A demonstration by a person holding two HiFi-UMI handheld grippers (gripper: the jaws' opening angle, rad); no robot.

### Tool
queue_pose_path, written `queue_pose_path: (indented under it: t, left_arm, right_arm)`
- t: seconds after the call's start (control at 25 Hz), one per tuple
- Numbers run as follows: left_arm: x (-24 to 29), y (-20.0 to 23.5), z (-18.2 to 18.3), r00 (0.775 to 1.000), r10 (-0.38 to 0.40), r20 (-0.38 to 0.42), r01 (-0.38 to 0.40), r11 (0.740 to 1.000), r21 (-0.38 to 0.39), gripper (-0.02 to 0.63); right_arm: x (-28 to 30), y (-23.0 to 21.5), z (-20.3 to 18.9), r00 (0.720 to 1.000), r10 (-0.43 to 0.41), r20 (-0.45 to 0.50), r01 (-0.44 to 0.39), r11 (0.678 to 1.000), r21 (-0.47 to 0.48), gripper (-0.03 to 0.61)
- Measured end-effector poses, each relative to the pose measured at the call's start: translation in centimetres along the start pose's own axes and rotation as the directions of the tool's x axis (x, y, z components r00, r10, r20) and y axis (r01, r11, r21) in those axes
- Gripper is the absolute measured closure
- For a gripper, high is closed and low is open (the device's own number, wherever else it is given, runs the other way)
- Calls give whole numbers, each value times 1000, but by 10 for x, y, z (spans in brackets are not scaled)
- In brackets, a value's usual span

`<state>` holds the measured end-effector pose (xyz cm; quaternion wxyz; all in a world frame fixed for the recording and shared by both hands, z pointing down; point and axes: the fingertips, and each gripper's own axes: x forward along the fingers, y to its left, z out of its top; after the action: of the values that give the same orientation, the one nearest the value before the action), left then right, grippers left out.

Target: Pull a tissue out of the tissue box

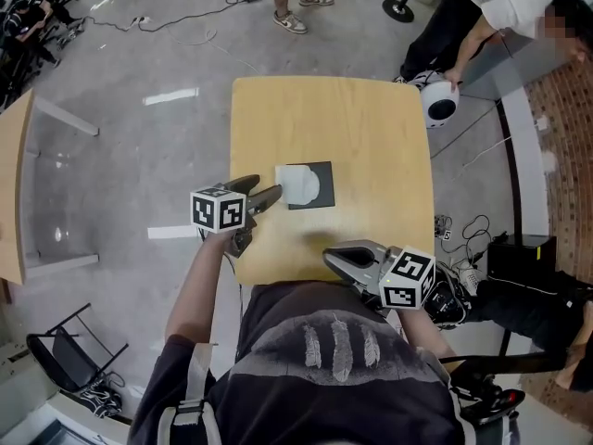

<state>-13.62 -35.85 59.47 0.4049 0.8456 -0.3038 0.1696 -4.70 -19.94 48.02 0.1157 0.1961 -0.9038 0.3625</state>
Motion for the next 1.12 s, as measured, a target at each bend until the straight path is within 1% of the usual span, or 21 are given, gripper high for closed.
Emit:
queue_pose_path:
  t: [0.16,0.32,0.56,0.68,0.88,1.04,1.12]
  left_arm:
    - [15,10,-2,999,-47,-8,47,997,-60,313]
    - [28,14,-5,995,-99,-12,97,989,-113,313]
    - [45,22,-19,988,-144,-62,132,977,-169,322]
    - [52,23,-23,980,-187,-64,169,960,-222,325]
    - [52,21,-25,963,-263,-53,241,935,-260,342]
    - [52,11,-22,942,-334,-13,315,900,-302,398]
    - [52,8,-21,935,-354,4,337,887,-315,417]
  right_arm:
    - [1,-1,-1,1000,-17,-11,17,1000,3,580]
    - [1,0,-6,999,-38,-21,38,999,7,580]
    - [-3,-1,-12,997,-75,-17,76,997,22,580]
    - [-5,-2,-14,996,-84,-17,84,996,29,580]
    - [-5,-1,-16,995,-99,-19,100,995,32,580]
    - [-7,-1,-17,994,-107,-16,107,994,35,580]
    - [-7,-1,-17,994,-106,-17,107,994,36,580]
